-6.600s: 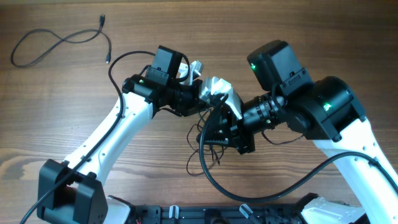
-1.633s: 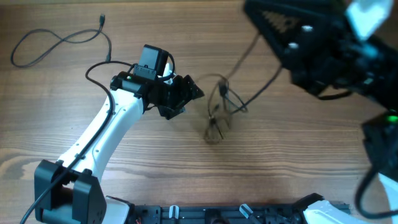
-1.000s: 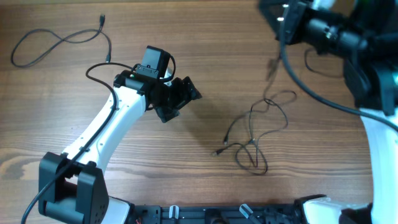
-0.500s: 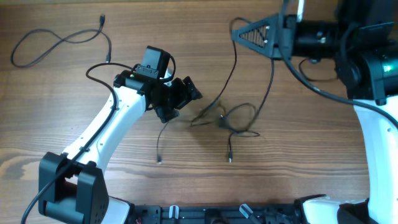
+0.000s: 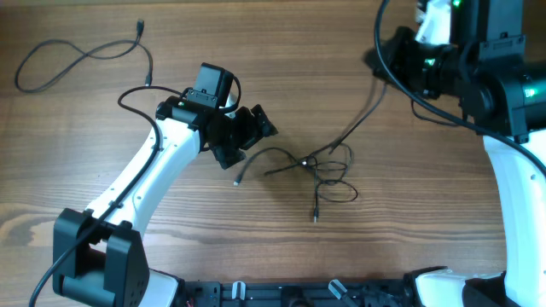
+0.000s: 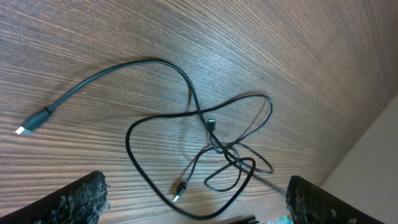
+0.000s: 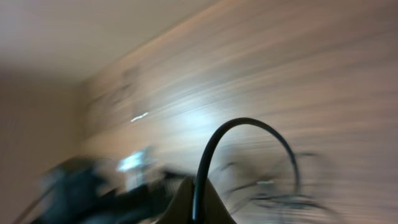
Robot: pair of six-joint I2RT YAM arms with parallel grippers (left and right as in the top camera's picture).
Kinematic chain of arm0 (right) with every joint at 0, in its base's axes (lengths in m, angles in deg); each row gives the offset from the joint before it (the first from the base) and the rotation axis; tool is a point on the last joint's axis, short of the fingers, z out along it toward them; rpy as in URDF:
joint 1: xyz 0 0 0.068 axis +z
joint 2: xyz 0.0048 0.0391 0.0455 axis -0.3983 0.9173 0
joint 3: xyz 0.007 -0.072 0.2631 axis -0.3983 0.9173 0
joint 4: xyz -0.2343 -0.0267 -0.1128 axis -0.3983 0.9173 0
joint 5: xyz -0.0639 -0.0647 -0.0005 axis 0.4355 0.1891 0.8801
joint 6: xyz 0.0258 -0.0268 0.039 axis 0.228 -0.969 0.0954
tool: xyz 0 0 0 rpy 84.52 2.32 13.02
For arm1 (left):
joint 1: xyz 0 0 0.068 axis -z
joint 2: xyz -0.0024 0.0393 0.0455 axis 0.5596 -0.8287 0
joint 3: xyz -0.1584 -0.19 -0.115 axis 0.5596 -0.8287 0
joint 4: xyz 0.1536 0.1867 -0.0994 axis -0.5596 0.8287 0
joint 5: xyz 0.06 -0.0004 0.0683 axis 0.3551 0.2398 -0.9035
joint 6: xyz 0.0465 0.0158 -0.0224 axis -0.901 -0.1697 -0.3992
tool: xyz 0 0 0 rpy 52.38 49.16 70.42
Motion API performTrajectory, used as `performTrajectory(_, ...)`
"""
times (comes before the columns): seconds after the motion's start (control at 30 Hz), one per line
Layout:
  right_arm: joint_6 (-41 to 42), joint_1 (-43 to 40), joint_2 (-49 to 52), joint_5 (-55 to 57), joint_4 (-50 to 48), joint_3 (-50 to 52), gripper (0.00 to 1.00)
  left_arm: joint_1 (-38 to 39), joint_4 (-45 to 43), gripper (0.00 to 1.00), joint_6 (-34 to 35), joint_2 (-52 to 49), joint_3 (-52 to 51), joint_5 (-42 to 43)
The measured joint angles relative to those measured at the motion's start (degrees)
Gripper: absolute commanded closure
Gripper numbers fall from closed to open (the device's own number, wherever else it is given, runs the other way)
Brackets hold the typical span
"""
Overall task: Untangle cables
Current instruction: 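Lower the right gripper back down onto the cable pile at center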
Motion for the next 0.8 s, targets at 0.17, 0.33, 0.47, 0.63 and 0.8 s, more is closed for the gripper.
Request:
performTrajectory(0.17,5.1,-0.1,0.0,21.4,5.6,0.0,0.95,0.0,0.0,0.04,0.0,0.0,0.0,0.0)
performTrajectory(0.33,5.1,-0.1,0.0,24.8,7.2,0.0,0.40,0.0,0.0,0.04,0.0,0.0,0.0,0.0)
performTrajectory(0.47,0.5,-0.1,0.6,21.4,8.5,0.0,0.00,0.0,0.0,0.03,0.0,0.0,0.0,0.0)
performTrajectory(0.63,-3.7,-0.1,4.3,18.6,14.6,0.0,0.00,0.0,0.1,0.02,0.0,0.0,0.0,0.0)
performTrajectory(0.8,-10.5,-0.1,8.7,12.3,17.2,1.1,0.00,0.0,0.2,0.01,0.0,0.0,0.0,0.0)
